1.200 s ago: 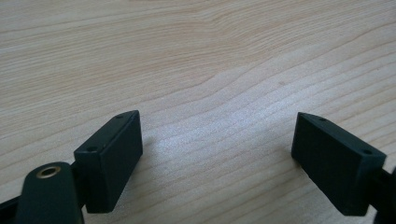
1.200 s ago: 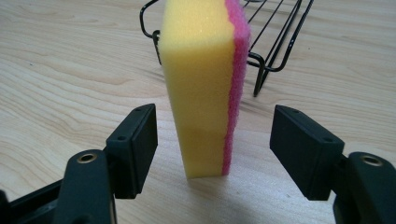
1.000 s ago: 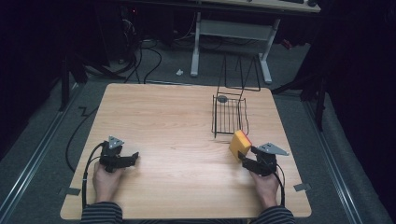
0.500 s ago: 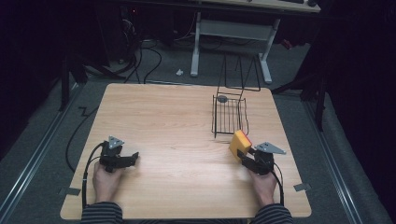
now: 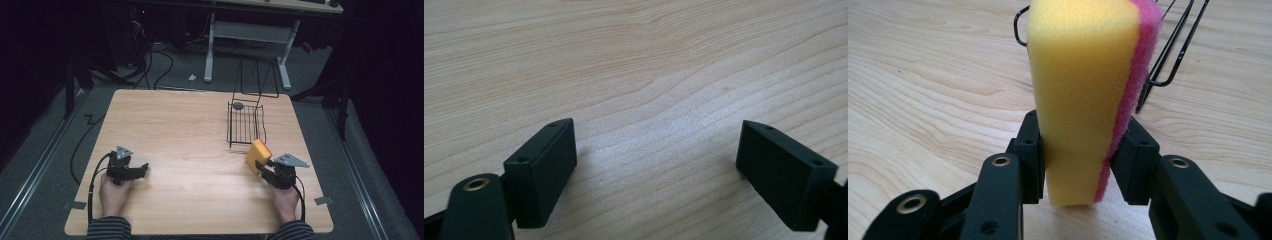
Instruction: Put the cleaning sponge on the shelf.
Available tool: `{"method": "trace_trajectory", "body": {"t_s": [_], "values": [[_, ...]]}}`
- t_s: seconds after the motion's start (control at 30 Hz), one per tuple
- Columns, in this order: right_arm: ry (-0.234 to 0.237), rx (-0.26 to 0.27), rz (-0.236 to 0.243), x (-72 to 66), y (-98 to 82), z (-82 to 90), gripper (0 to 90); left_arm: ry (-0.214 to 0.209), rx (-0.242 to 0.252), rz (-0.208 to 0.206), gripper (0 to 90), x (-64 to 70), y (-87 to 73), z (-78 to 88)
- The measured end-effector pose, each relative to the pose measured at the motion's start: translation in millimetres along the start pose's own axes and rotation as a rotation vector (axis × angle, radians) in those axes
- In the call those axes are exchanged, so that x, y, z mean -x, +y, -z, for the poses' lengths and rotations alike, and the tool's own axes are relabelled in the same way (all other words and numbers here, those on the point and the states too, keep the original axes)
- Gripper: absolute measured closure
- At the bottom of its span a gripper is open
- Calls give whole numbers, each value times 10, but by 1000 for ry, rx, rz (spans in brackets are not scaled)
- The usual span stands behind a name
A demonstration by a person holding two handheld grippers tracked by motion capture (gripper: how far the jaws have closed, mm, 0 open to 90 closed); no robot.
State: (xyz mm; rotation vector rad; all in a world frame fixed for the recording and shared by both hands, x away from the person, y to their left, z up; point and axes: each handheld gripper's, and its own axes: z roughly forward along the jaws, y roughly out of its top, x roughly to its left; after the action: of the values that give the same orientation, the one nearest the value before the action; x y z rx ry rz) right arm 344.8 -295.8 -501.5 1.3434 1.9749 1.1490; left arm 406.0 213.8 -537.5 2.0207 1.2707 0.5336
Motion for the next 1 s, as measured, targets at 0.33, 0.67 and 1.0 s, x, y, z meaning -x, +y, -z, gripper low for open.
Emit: {"method": "trace_trajectory", "body": {"t_s": [0.33, 0.67, 1.0], "values": [[18, 19, -1, 49, 71, 257, 619, 1, 0, 0, 169, 1, 0, 0], [17, 41, 29, 79, 235, 428, 619, 1, 0, 0, 170, 0, 0, 0], [17, 61, 57, 139, 503, 458, 619, 0, 0, 0, 169, 0, 0, 0]]}}
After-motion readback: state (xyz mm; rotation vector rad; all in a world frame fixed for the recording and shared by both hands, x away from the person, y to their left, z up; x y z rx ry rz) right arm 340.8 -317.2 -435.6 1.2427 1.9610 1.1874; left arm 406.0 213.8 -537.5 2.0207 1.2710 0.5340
